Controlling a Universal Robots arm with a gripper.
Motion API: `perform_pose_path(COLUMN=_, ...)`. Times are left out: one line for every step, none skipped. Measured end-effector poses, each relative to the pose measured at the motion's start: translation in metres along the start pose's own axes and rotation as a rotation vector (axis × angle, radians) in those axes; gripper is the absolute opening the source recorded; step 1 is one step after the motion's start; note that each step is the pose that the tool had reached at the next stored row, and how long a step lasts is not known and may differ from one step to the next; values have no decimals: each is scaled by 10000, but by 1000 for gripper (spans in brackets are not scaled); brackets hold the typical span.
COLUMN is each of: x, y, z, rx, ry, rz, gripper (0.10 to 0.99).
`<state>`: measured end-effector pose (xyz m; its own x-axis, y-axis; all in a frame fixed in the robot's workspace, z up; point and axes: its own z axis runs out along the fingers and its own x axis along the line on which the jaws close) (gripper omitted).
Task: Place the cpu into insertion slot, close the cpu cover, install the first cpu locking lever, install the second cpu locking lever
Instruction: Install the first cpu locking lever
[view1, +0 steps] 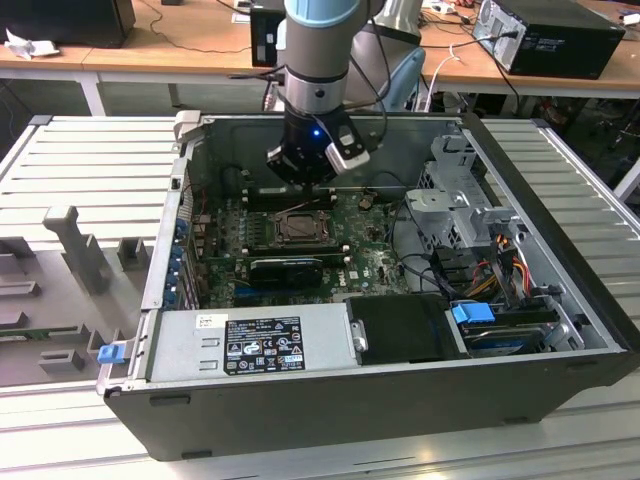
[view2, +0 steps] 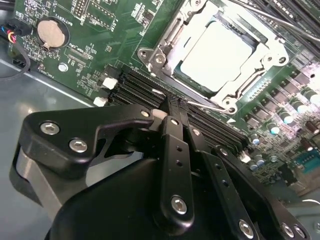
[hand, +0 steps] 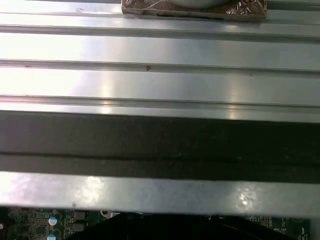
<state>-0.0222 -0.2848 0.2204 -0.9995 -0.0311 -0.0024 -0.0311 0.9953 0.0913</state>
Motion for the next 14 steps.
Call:
perform_pose_path(x=-5, y=-1, z=9, rx=1, ry=0, rz=-1, gripper=106)
perform_pose_path(x=-10, y=-2, z=17, rx=1, ry=0, rz=-2, gripper=106)
perform_pose_path(x=-14, y=-3, z=26, rx=1, ry=0, rz=-2, gripper=106)
perform_pose_path(x=-17, y=-4, z=35, rx=1, ry=0, rz=-2, gripper=106)
perform_pose_path(x=-19, y=-5, z=45, rx=1, ry=0, rz=-2, gripper=106)
perform_pose_path(x=-20, y=-6, z=57, rx=1, ry=-1, rz=-1, gripper=106)
perform_pose_path(x=-22, y=-7, z=66, rx=1, ry=0, rz=-2, gripper=106)
perform_pose_path(x=-24, y=-9, z=84, rx=1, ry=0, rz=0, gripper=106)
perform_pose_path(x=-30, y=-10, z=101, rx=1, ry=0, rz=-3, gripper=106)
perform_pose_path(x=-33, y=-11, z=112, rx=5, ry=0, rz=-2, gripper=106)
perform_pose_path(x=-34, y=-12, z=117, rx=7, ry=0, rz=-1, gripper=106)
perform_pose_path(x=-36, y=-13, z=124, rx=11, ry=0, rz=-1, gripper=106)
perform_pose_path(x=-36, y=-13, z=126, rx=13, ry=0, rz=-2, gripper=106)
perform_pose_path(x=-37, y=-13, z=129, rx=16, ry=0, rz=-2, gripper=106)
